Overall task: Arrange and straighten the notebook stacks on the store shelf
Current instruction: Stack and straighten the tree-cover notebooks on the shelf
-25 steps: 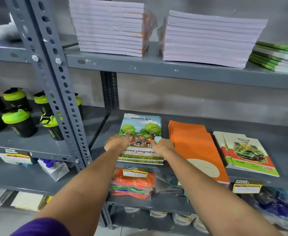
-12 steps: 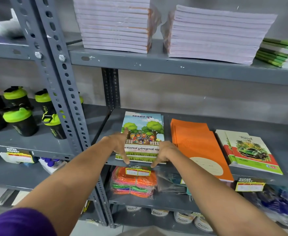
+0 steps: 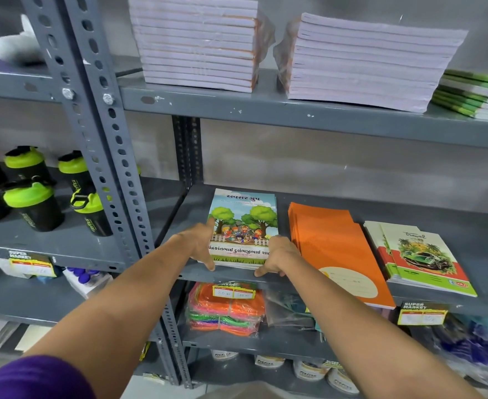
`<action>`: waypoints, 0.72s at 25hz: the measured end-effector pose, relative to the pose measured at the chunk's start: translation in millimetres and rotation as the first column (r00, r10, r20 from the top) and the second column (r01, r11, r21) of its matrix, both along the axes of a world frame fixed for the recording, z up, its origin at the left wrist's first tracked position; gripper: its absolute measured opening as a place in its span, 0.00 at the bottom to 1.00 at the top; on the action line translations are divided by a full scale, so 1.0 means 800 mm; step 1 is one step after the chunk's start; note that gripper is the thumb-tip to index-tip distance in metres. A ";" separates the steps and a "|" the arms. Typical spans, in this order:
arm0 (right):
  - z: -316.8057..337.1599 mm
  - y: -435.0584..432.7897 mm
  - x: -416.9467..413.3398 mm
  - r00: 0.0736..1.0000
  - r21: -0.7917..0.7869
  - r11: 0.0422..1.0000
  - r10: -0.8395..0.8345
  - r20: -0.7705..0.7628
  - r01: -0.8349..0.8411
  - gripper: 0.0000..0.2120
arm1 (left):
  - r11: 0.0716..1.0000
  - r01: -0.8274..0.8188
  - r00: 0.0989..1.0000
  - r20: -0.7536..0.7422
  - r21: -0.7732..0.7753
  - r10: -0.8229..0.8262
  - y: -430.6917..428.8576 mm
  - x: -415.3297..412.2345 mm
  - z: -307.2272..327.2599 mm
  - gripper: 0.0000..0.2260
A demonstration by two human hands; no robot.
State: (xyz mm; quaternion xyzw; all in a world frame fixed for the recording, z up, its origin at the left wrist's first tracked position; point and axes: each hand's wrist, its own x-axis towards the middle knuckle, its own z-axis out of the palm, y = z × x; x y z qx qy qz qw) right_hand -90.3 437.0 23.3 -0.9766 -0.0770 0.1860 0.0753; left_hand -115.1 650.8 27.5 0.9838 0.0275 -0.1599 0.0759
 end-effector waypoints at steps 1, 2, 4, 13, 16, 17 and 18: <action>0.001 0.002 0.000 1.000 0.004 1.000 -0.005 0.006 0.005 0.33 | 1.000 -0.006 1.000 0.017 0.001 0.006 0.001 -0.001 0.000 0.57; 0.001 0.004 0.001 1.000 0.006 1.000 -0.004 0.012 0.004 0.33 | 1.000 -0.013 0.999 0.032 -0.001 0.013 0.001 -0.001 0.000 0.55; 0.005 0.005 0.001 1.000 0.020 1.000 -0.012 0.020 0.012 0.31 | 1.000 -0.029 0.999 0.044 -0.001 0.029 0.001 0.000 0.001 0.52; 0.006 0.009 -0.004 0.999 -0.026 0.999 -0.030 0.031 0.031 0.36 | 0.999 -0.035 0.999 0.009 0.024 0.035 0.002 0.007 0.003 0.56; 0.004 0.009 -0.001 0.997 -0.022 0.998 -0.064 0.030 0.065 0.37 | 0.999 -0.038 0.999 0.006 0.025 0.038 0.002 0.009 0.003 0.57; 0.003 0.009 0.000 0.996 -0.011 0.997 -0.082 0.027 0.082 0.37 | 0.999 -0.041 0.999 0.005 0.020 0.041 0.002 0.010 0.003 0.57; 0.003 0.009 0.000 0.995 -0.003 0.995 -0.100 0.024 0.100 0.38 | 0.999 -0.040 0.999 0.005 0.018 0.040 0.004 0.011 0.004 0.57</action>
